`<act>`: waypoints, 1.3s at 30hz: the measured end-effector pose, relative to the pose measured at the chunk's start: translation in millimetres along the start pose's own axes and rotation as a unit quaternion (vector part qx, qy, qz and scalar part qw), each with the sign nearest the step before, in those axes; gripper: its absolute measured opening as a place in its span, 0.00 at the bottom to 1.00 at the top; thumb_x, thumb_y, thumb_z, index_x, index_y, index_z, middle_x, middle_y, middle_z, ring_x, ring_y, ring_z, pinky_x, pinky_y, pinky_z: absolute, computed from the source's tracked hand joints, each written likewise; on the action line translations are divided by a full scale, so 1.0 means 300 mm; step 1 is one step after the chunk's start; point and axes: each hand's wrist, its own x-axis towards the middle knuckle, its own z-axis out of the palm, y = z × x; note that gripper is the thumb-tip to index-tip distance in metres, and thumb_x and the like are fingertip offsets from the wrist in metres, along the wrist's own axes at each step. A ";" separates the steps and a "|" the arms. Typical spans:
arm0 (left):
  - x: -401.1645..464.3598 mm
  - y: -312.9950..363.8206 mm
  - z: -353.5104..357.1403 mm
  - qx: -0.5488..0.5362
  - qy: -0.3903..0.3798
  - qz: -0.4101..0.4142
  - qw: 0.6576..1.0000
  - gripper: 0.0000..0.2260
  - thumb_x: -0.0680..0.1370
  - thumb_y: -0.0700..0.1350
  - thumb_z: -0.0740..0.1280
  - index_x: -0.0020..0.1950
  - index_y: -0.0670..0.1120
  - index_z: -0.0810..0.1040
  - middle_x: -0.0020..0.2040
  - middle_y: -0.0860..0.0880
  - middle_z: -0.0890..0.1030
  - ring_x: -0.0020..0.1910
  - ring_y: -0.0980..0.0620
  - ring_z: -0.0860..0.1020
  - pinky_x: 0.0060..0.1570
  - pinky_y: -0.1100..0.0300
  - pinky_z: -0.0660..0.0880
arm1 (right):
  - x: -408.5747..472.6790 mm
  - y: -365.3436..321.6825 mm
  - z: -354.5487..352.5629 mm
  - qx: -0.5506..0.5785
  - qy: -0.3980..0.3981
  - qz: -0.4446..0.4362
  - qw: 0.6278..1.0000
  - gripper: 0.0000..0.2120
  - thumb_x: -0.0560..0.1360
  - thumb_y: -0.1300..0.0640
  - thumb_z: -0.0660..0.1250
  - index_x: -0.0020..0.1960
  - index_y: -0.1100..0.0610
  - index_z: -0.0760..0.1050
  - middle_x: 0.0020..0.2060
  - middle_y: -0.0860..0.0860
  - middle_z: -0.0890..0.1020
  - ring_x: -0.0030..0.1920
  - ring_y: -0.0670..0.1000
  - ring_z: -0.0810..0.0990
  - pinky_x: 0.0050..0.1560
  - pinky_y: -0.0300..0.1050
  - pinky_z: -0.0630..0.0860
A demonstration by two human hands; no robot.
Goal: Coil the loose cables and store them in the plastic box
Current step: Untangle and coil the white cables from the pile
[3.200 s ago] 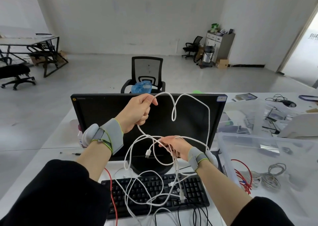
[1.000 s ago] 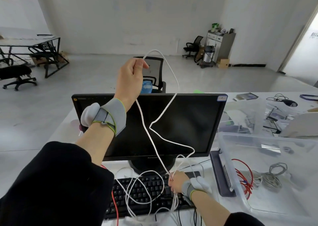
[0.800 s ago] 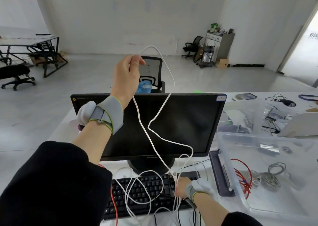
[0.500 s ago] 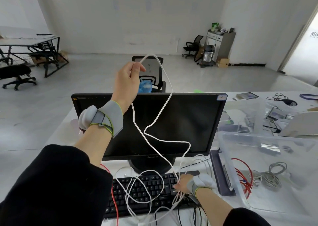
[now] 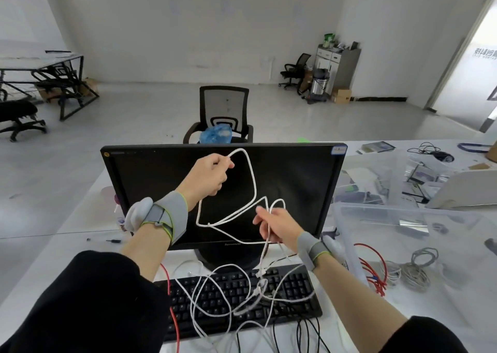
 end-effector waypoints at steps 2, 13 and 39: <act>-0.003 -0.024 -0.013 0.069 -0.010 -0.004 0.998 0.10 0.82 0.46 0.57 0.59 0.45 0.73 0.35 0.49 0.75 0.29 0.55 0.71 0.29 0.66 0.69 | 0.003 -0.054 -0.021 0.074 -0.001 0.002 0.997 0.21 0.82 0.50 0.53 0.37 0.61 0.71 0.16 0.50 0.71 0.15 0.45 0.62 0.16 0.32 0.54; -0.065 -0.021 0.000 0.103 -0.208 -0.022 0.972 0.12 0.80 0.53 0.58 0.56 0.49 0.77 0.50 0.51 0.83 0.48 0.56 0.82 0.49 0.63 0.77 | -0.046 -0.291 -0.077 0.308 -0.077 -0.028 0.948 0.22 0.83 0.50 0.49 0.36 0.60 0.67 0.22 0.52 0.72 0.23 0.48 0.76 0.20 0.33 0.67; -0.115 0.175 -0.029 -0.229 -0.188 0.069 0.953 0.15 0.77 0.55 0.56 0.46 0.46 0.75 0.24 0.53 0.59 0.20 0.58 0.56 0.21 0.64 0.52 | -0.032 -0.298 0.020 -0.084 0.276 -0.243 0.926 0.22 0.74 0.54 0.69 0.64 0.57 0.67 0.54 0.49 0.70 0.51 0.45 0.71 0.55 0.37 0.72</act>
